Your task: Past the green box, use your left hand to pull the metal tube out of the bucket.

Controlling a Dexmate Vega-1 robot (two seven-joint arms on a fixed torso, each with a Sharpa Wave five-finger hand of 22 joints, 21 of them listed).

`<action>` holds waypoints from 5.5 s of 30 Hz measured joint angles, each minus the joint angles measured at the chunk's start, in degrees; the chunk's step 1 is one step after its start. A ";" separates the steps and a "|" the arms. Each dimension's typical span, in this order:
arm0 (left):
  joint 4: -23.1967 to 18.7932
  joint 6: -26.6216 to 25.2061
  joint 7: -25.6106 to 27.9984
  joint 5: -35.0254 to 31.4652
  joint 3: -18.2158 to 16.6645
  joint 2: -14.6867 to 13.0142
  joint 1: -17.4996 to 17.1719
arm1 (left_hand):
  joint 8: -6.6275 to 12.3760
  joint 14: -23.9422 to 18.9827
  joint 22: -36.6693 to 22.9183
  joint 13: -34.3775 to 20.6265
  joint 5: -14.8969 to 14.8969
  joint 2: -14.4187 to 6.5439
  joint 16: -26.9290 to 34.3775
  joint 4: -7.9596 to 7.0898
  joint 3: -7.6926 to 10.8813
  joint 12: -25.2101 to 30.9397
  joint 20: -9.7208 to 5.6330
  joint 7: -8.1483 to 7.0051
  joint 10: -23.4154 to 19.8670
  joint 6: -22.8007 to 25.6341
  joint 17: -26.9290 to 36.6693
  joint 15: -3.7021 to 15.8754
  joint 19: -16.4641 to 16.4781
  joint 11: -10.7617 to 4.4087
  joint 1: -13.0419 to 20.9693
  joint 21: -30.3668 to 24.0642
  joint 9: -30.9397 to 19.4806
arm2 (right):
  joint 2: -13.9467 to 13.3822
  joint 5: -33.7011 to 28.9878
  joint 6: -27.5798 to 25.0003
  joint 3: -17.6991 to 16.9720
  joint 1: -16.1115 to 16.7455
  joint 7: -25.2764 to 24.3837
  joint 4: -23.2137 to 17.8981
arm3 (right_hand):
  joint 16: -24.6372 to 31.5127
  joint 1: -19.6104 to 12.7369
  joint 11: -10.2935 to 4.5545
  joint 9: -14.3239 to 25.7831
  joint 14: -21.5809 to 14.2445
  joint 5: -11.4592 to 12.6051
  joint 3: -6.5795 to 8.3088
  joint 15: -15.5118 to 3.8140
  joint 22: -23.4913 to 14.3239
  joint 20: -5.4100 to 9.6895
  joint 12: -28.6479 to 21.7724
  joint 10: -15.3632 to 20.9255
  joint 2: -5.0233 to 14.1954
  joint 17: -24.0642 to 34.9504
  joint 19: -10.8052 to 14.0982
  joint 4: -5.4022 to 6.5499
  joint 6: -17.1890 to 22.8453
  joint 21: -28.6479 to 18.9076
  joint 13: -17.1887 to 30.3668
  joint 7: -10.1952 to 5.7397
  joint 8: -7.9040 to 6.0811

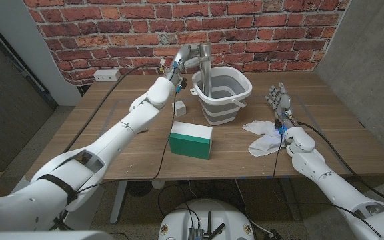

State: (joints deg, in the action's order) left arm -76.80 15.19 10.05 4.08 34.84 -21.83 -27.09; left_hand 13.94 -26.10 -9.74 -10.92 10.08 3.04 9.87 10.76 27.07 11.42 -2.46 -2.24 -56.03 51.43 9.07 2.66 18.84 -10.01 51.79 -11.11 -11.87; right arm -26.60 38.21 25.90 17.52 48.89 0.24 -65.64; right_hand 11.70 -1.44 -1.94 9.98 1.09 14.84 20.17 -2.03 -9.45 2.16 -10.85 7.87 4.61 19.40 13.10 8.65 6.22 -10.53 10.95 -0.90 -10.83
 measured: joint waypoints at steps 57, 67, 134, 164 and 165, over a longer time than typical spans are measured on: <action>-4.19 -7.23 -1.78 1.91 1.37 3.18 5.29 | -0.41 -0.22 0.00 -0.14 -0.44 -0.20 0.00 1.25 1.25 -0.12 0.23 0.03 0.00 0.01 0.01 -0.21 0.23 0.00 -0.20 0.00 -0.53 | 0.99 0.71 1.89 -0.24 -1.19 1.74 3.25 | 0.00 0.00 0.31 0.00 0.00 0.00 0.00 0.00 0.00 0.00 0.00 0.31 0.00 -0.53 0.00 0.00 0.00 0.00 0.00 0.00 0.00; -7.04 -9.91 -1.61 1.91 1.19 2.59 5.40 | -0.45 -0.53 0.00 -0.13 -0.44 -0.20 0.00 1.49 1.49 -0.12 0.01 -0.08 -0.06 0.12 0.01 0.10 0.44 0.05 -0.20 0.00 -0.53 | 1.21 0.74 2.19 -0.24 -1.79 2.23 3.95 | 0.00 0.00 0.30 0.00 0.00 0.22 -0.21 0.00 0.00 0.00 0.00 0.30 0.00 -0.53 0.00 0.20 0.31 0.00 0.00 0.31 0.00; -37.07 -32.37 4.10 6.43 -5.91 -6.62 -0.71 | -1.13 -1.86 0.01 -0.12 -0.66 -0.20 0.00 2.59 2.59 -0.22 -0.09 0.33 -0.63 0.12 0.02 0.00 1.57 0.62 -0.20 -0.33 -0.95 | 2.35 0.52 2.15 1.27 -5.57 5.49 7.18 | 0.00 0.23 0.30 0.00 0.00 0.22 -0.21 0.00 0.00 0.31 0.00 0.30 -0.23 -1.06 0.31 0.20 0.61 0.00 0.00 0.00 0.00; -50.45 -40.93 8.48 12.16 -12.85 -12.16 -6.07 | -1.35 -2.68 0.01 -0.13 -0.67 -0.20 0.00 2.99 2.99 -0.45 0.11 0.43 -0.70 0.03 0.15 0.00 1.77 0.69 -0.20 -0.32 -1.05 | 3.22 0.16 1.73 2.11 -7.92 6.89 9.95 | 0.44 0.23 0.30 0.00 0.00 0.21 -0.32 0.00 0.00 0.30 0.00 0.30 -0.23 -1.05 0.31 0.31 0.92 0.00 0.00 0.31 0.00; -50.88 -41.05 8.60 12.28 -13.14 -12.38 -6.37 | -1.35 -2.68 0.01 -0.13 -0.67 -0.20 0.00 3.06 3.06 -0.45 0.11 0.43 -0.70 0.03 0.15 0.00 1.77 0.69 -0.20 -0.32 -1.05 | 3.22 0.14 1.73 2.11 -7.93 6.91 9.97 | 0.44 0.22 0.30 0.00 0.00 0.21 -0.32 0.00 0.00 0.30 0.00 0.30 -0.23 -1.05 0.31 0.32 0.92 0.00 0.00 0.31 0.00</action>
State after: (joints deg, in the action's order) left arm -127.69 -25.86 18.65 16.36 21.70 -34.21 -33.46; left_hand 12.59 -28.78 -9.73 -11.04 9.40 2.83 9.87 13.82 30.13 10.97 -2.35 -1.81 -56.73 51.46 9.22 2.66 20.61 -9.32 51.59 -11.43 -12.92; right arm -23.38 38.35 27.63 19.64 40.96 7.15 -55.67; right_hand 12.14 -1.22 -1.64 9.98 1.09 15.06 19.85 -2.03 -9.45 2.46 -10.85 8.17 4.38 18.34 13.40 8.97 7.14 -10.53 10.95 -0.59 -10.83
